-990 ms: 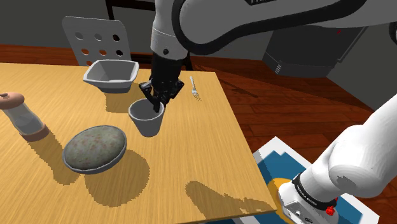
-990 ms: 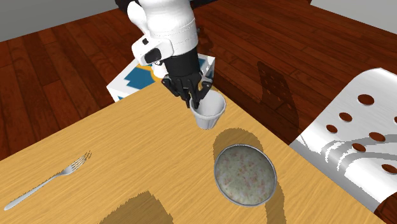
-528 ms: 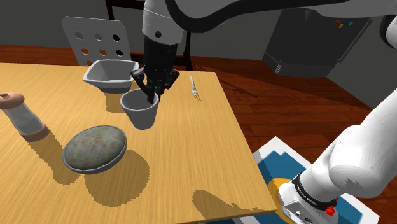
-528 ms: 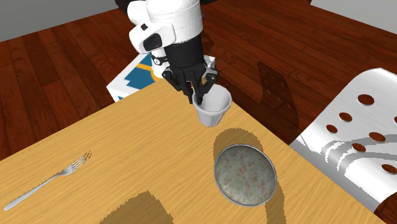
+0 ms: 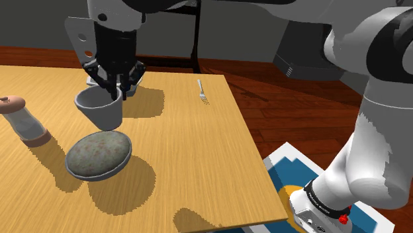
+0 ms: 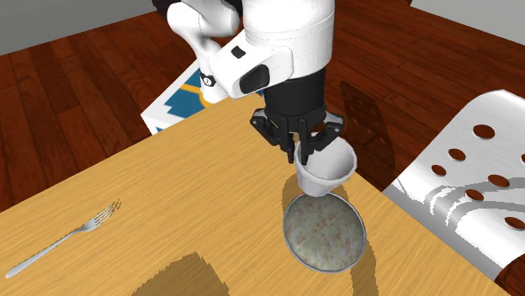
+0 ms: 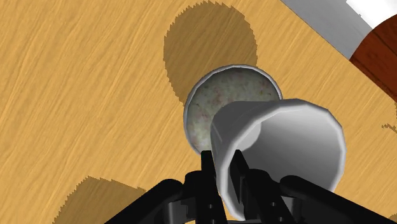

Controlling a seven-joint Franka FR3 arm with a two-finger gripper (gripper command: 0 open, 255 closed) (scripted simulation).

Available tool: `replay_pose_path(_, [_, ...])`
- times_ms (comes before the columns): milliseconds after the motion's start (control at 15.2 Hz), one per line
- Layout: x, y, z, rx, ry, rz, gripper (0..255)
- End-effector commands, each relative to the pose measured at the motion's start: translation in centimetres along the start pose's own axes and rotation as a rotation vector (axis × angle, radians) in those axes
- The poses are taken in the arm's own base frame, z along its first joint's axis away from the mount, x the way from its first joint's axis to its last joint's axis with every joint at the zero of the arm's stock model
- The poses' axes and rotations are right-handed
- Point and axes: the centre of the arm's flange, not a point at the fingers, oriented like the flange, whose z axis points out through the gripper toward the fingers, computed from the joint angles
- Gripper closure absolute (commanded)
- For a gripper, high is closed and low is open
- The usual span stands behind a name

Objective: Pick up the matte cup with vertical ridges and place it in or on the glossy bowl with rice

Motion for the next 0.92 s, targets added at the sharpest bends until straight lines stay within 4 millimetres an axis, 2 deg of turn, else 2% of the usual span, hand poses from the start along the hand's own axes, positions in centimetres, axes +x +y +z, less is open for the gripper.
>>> replay_pose_path(0, [1.4,-2.2,-0.1,-0.001,0.001,0.003,255])
replay_pose_path(132, [3.0,-4.8,-0.2,-0.001,0.001,0.003,255])
replay_pose_path(858, [2.9,-3.8,5.5,-0.001,0.001,0.003,255])
